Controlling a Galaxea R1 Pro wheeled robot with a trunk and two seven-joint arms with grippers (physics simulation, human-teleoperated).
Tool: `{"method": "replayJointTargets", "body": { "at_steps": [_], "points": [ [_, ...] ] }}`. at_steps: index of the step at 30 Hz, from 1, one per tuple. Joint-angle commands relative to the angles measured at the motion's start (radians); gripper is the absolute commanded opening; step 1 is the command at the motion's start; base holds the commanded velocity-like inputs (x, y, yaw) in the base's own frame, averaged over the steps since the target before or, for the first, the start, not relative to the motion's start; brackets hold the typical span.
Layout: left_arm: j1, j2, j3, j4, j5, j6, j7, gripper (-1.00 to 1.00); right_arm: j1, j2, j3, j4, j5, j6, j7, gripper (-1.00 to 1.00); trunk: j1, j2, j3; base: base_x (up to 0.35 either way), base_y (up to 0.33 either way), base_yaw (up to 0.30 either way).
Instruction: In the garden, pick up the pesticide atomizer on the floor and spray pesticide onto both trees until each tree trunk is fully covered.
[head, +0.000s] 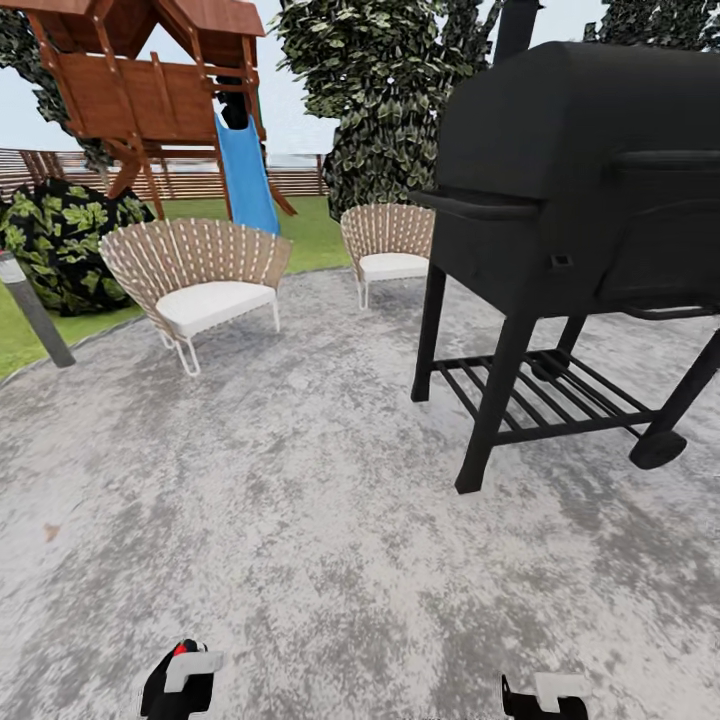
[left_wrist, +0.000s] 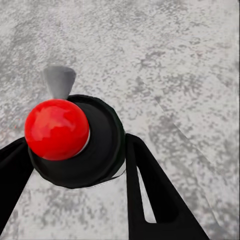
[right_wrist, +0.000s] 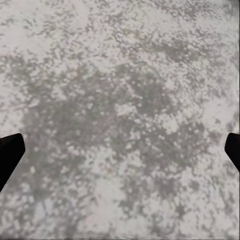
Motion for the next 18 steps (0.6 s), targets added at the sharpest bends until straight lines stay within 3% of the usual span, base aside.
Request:
{"method": "replayJointTargets", "body": {
  "at_steps": [1, 7, 18],
  "points": [
    [0.0, 0.0, 0.0, 0.0, 0.0, 0.0, 0.0, -1.0, 0.0, 0.0, 0.0, 0.0, 0.0, 0.0, 0.0, 1.0, 0.0, 0.0, 0.0, 0.0, 0.0, -0.295],
    [0.0, 0.001, 0.0, 0.001, 0.0, 0.0, 0.0, -1.0, 0.0, 0.0, 0.0, 0.0, 0.0, 0.0, 0.0, 1.0, -0.023, 0.042, 0.019, 0.0, 0.0, -0.295],
    [0.0, 0.002, 0.0, 0.001, 0.0, 0.0, 0.0, -1.0, 0.0, 0.0, 0.0, 0.0, 0.0, 0.0, 0.0, 1.0, -0.023, 0.042, 0.019, 0.0, 0.0, -0.295]
  ]
}}
